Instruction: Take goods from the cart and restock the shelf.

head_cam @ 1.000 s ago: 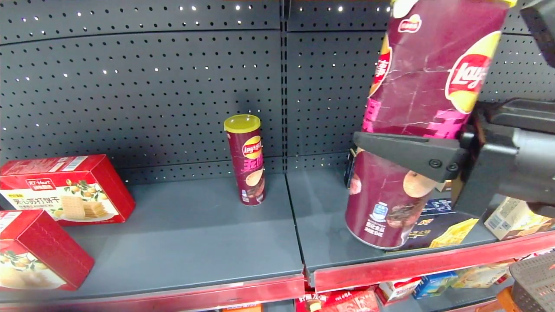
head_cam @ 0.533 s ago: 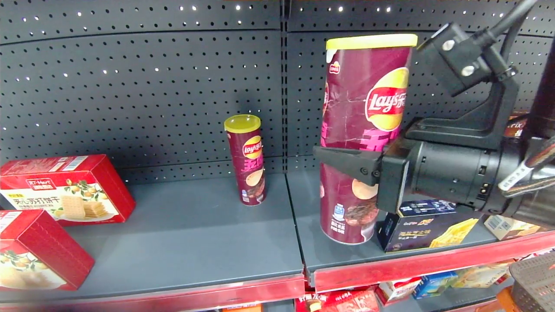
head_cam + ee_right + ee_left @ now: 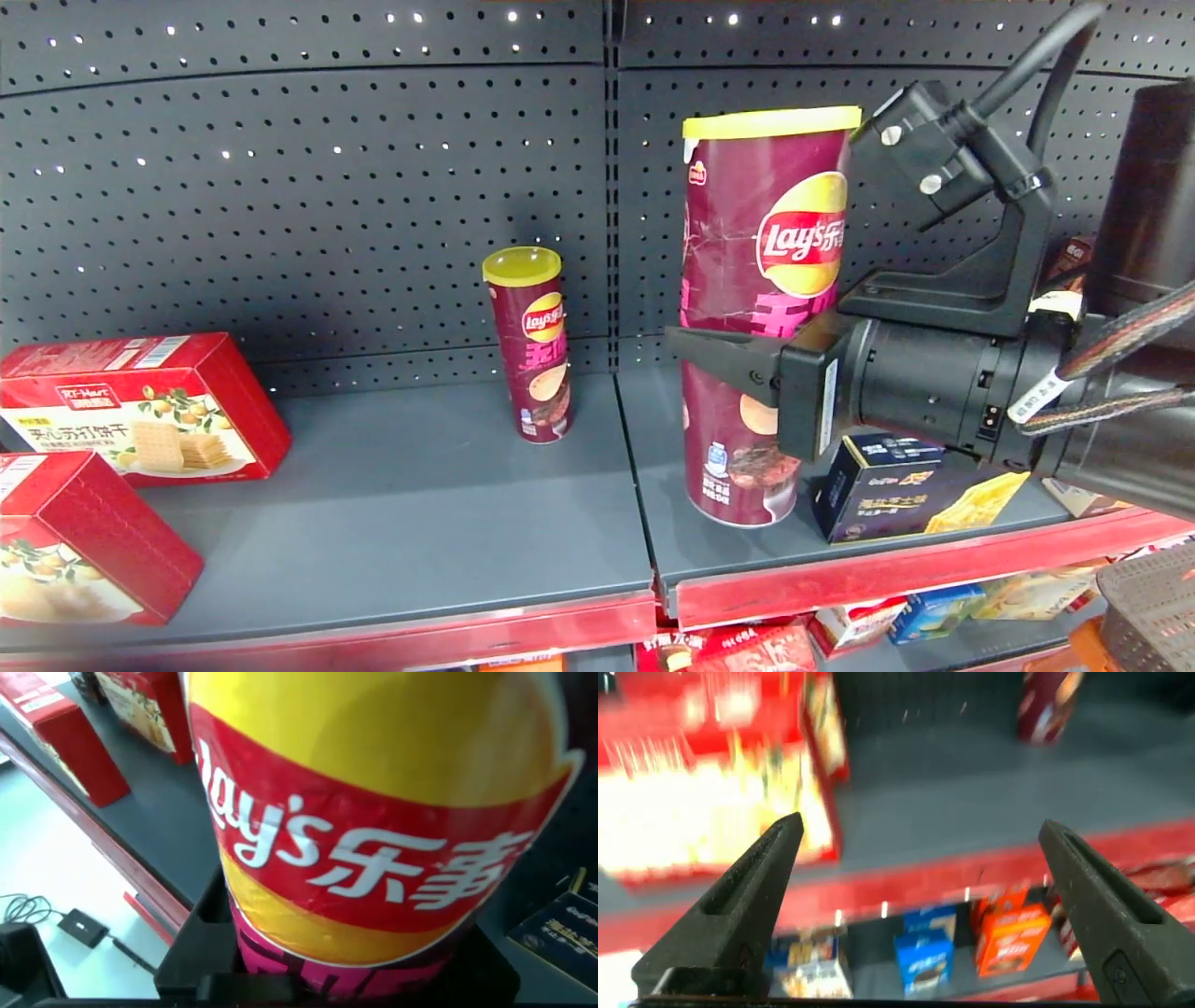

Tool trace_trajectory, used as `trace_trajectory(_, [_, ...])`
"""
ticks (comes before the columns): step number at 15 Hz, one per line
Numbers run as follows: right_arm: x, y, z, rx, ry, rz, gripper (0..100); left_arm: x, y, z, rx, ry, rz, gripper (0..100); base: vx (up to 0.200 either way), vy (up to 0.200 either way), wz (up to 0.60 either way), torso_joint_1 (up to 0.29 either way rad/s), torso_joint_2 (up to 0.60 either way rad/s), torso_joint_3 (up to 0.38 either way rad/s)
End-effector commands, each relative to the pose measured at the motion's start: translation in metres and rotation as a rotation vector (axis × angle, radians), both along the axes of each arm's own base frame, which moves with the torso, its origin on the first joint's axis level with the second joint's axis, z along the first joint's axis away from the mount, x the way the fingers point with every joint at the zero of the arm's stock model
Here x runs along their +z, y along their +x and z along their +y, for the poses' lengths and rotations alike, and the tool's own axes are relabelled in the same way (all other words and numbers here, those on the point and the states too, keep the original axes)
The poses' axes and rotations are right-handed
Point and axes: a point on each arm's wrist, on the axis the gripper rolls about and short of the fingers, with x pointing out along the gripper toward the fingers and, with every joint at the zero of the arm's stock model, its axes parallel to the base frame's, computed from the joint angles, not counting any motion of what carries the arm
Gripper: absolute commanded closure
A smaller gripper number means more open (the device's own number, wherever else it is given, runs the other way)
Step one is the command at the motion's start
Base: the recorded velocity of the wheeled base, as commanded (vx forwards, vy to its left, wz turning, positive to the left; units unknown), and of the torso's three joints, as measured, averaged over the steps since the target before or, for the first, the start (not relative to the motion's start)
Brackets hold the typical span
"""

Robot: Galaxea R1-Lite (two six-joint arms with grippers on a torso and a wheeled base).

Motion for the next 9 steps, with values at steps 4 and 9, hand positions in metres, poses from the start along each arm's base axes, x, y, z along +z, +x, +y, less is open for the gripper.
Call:
trace_trajectory(4, [0.007,-0.006,0.002,0.009,0.027,-0.007,100,0.131,0.090,-0.015,-0.293,0.029,0.124,0,0.000,0.000,0.00,0.000,0.00,0.000])
trace_trajectory(9, [0.012,-0.006,0.000,-0.039,0.075,0.011,100,0.125,0.170,-0.043,-0.448,0.040,0.321,0,0.000,0.000,0.00,0.000,0.00,0.000])
